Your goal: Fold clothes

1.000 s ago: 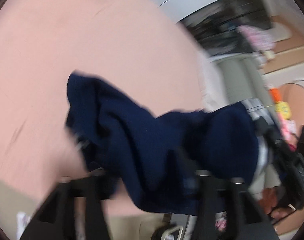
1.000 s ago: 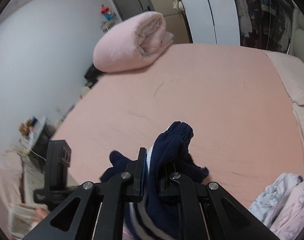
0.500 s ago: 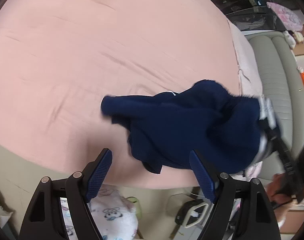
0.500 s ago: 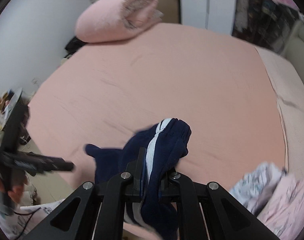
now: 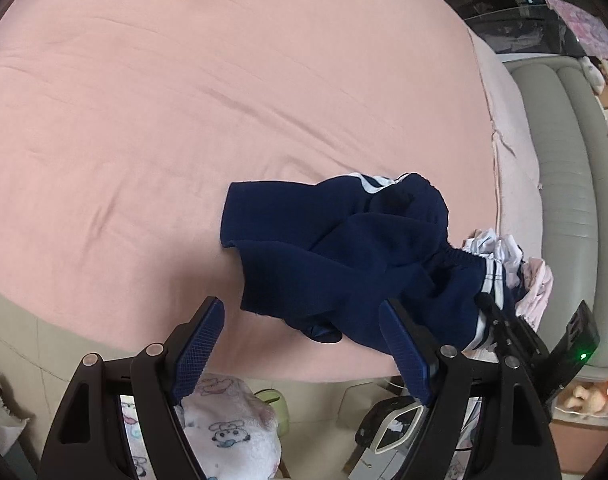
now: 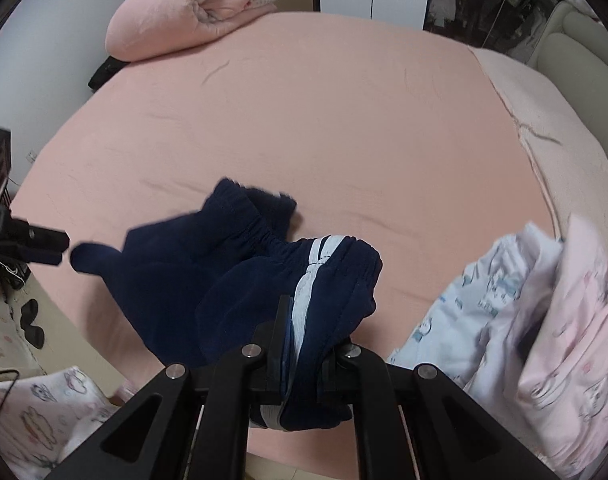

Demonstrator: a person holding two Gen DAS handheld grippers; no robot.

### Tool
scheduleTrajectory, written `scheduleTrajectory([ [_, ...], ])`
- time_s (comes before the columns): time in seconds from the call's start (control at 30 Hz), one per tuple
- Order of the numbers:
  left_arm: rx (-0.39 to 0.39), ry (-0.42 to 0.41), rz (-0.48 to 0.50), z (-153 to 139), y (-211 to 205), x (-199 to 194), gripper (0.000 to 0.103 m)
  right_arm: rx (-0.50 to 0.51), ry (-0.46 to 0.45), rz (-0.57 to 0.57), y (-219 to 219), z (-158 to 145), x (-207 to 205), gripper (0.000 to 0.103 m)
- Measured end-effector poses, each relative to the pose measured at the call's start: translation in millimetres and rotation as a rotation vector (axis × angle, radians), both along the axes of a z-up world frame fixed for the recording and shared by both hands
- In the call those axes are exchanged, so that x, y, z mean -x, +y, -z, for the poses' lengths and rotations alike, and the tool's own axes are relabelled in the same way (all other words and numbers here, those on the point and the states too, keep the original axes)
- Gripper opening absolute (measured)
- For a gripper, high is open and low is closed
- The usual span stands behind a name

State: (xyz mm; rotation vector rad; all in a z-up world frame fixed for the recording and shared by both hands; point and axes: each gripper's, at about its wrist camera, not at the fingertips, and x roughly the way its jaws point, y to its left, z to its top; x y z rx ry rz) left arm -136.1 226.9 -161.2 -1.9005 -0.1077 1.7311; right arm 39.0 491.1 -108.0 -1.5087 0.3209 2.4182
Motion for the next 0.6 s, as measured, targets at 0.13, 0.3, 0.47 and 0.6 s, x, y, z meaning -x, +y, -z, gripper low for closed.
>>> scheduleTrajectory([
  [0.13,0.035,-0.017,0.031,8.6,12.0,-0.7,0.079,0.019,-0.019,0.008,1.4,19.5,-7.3,0.007],
  [0.3,0.007,-0.017,0.037,14.8,27.1,-0.2,0.079,0.002,-0.020,0.006,-3.1,35.7,-11.0,0.007],
  [0.47,-0.039,0.056,0.046,3.8,46.9,4.5,0.082,-0.038,0.003,0.008,-12.4,45.0,-19.6,0.007],
  [0.6,-0.070,0.066,0.048,0.6,67.1,13.6,0.084,-0.047,0.031,-0.007,-25.0,46.7,-25.7,0.007],
])
